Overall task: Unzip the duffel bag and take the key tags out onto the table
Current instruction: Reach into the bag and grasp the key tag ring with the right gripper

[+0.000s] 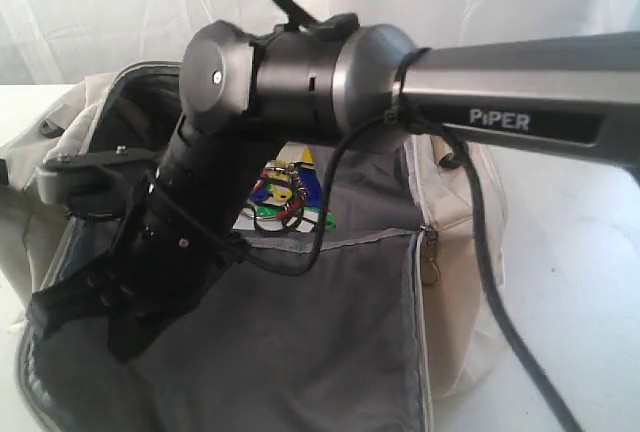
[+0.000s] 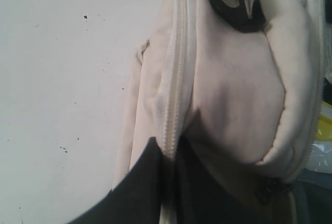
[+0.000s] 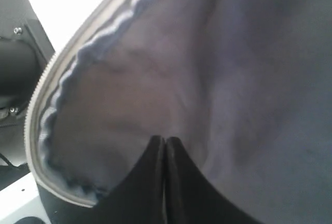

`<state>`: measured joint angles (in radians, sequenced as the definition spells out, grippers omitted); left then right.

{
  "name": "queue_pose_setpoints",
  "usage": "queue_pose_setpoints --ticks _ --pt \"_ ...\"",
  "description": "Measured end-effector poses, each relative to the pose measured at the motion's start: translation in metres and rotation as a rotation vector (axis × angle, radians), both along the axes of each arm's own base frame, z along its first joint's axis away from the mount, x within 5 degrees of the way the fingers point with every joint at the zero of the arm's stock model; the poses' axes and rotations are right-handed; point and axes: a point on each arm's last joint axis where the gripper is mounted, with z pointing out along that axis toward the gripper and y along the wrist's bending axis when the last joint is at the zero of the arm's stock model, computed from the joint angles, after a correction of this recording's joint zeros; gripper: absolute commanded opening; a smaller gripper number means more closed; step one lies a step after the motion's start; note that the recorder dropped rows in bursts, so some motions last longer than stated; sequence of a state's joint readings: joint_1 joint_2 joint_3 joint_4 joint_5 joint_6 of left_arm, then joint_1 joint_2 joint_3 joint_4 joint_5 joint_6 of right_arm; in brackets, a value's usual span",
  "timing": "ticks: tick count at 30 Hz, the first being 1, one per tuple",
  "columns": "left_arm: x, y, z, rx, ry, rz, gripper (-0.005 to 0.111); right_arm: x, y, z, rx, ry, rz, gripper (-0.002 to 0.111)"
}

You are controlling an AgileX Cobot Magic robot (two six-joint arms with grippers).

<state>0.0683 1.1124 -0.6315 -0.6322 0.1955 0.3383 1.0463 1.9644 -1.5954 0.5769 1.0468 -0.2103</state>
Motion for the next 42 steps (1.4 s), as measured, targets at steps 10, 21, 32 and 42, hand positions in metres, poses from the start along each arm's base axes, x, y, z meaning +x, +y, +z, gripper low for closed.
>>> queue_pose_setpoints --ticks 10,21,32,42 --pt "0.000 0.000 0.000 0.000 0.000 0.000 0.000 0.071 -0.081 0.066 -0.101 -0.387 -0.289 0.000" --pt "0.000 0.000 0.000 0.000 0.000 0.000 0.000 0.120 -0.071 0.033 -0.230 -0.404 -0.359 0.061" --pt "0.000 0.000 0.000 0.000 0.000 0.000 0.000 0.158 -0.039 -0.031 -0.392 -0.356 -0.396 0.040" --pt "0.000 0.000 0.000 0.001 -0.001 0.001 0.000 0.163 -0.037 -0.023 -0.371 -0.369 -0.407 0.000"
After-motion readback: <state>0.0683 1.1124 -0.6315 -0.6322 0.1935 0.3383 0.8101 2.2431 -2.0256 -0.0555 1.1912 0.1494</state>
